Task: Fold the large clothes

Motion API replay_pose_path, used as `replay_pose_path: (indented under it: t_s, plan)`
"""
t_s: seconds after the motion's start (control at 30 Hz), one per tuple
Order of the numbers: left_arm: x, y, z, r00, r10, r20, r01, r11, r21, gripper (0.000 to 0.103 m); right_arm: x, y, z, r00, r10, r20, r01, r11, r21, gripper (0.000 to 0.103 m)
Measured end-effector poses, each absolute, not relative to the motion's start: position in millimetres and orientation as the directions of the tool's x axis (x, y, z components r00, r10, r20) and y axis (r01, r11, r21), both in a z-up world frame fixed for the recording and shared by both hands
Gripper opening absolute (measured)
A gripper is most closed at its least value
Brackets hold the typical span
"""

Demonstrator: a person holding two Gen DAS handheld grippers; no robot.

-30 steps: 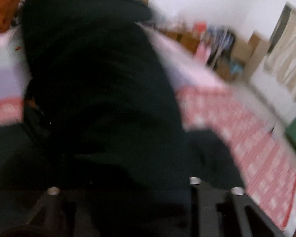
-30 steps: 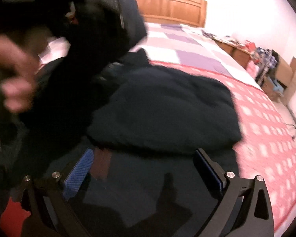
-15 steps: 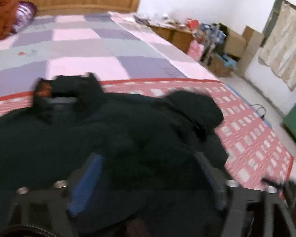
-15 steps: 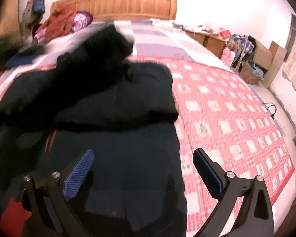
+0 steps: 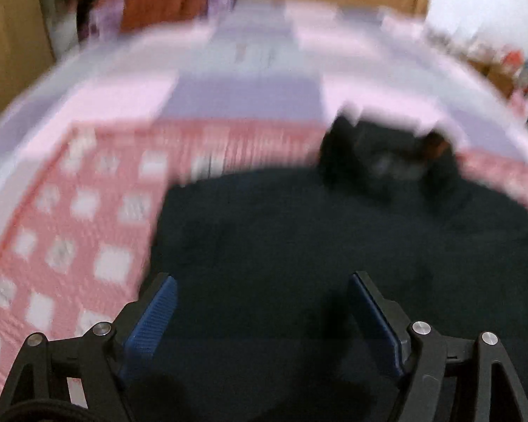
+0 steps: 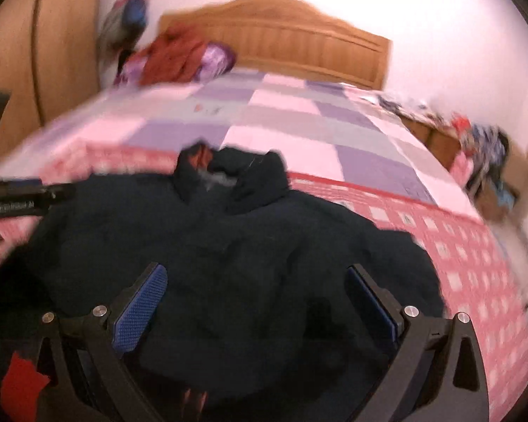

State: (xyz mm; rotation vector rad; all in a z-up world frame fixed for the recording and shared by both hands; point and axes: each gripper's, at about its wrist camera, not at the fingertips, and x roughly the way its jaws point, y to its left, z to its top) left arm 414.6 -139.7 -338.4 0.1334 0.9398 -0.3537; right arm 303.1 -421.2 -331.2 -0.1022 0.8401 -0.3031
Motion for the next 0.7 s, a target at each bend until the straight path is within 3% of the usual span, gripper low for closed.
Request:
replay_pose_path:
  t_s: [0.07,0.2,0.3,0.47,0.57,0.7]
  plan:
    - [423,-144,-366,0.483,-0.24,-0.842,0.382,0.923,-0.043,0.084,316,-452,-360,0.551,-0.35,-0.758,0.257,0.935,-0.245,0.102]
    - [425,-150,-370,0.509,-0.258,-0.821,0.415,0.909,-0.028,0.087,335,-501,-354,0.529,-0.492,-0.691,0.35,0.869,-0.351,0.101]
    - [427,-144,-365,0.504,-0.287,-0.815,0.399,0.914,-0.075,0.087,341,-523,-336,0.528,-0.429,-0.733,0.39,0.889,-0.239,0.1]
    - [408,-129,-350,0.516,-0.326,-0.792,0.44,0.894,-0.082,0.087,271,-513,-298,0.618,-0.389,-0.683,0.456,0.885,-0.093,0.101]
    - [403,-126,-355,0.502,-0.333,-0.798,0.465,0.882,-0.075,0.087,243,-516,-312,0.541,-0.41,-0.734,0.531,0.844,-0.08,0.101]
    - [404,-126,-362,0.488,-0.34,-0.804,0.463,0.882,-0.092,0.087,237,-537,-347,0.47,-0.3,-0.831,0.596,0.801,0.048,0.101]
